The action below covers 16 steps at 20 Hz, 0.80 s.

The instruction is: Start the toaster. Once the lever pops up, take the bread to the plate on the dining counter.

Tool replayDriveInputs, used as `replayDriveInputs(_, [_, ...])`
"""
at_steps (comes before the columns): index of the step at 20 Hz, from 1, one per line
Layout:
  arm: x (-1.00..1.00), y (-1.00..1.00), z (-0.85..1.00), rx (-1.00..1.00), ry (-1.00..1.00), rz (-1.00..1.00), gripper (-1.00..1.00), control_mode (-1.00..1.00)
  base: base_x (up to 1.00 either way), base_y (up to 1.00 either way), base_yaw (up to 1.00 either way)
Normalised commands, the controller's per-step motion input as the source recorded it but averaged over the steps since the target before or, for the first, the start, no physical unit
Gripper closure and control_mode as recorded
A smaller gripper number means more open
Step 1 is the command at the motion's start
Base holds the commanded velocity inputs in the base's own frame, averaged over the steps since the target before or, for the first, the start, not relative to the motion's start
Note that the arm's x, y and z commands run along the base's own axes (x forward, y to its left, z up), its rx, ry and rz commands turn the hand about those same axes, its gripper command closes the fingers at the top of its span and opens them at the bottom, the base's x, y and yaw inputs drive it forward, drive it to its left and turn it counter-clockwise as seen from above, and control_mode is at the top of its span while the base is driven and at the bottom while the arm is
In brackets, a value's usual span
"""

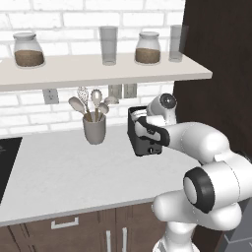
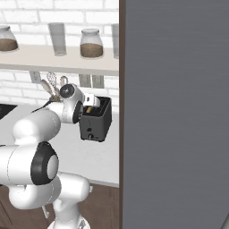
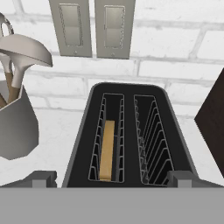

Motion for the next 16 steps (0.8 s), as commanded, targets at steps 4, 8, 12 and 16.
replayDriveInputs(4, [0.00, 0.00, 0.00, 0.00, 0.00, 0.00, -1.00, -1.00, 0.00, 0.00, 0.00])
replayDriveInputs(8, [0.00, 0.00, 0.00, 0.00, 0.00, 0.00, -1.00, -1.00, 0.00, 0.00, 0.00])
replayDriveInputs(12, [0.00, 0.00, 0.00, 0.00, 0.00, 0.00, -1.00, -1.00, 0.00, 0.00, 0.00])
replayDriveInputs(16, [0.00, 0.00, 0.00, 0.00, 0.00, 0.00, -1.00, -1.00, 0.00, 0.00, 0.00])
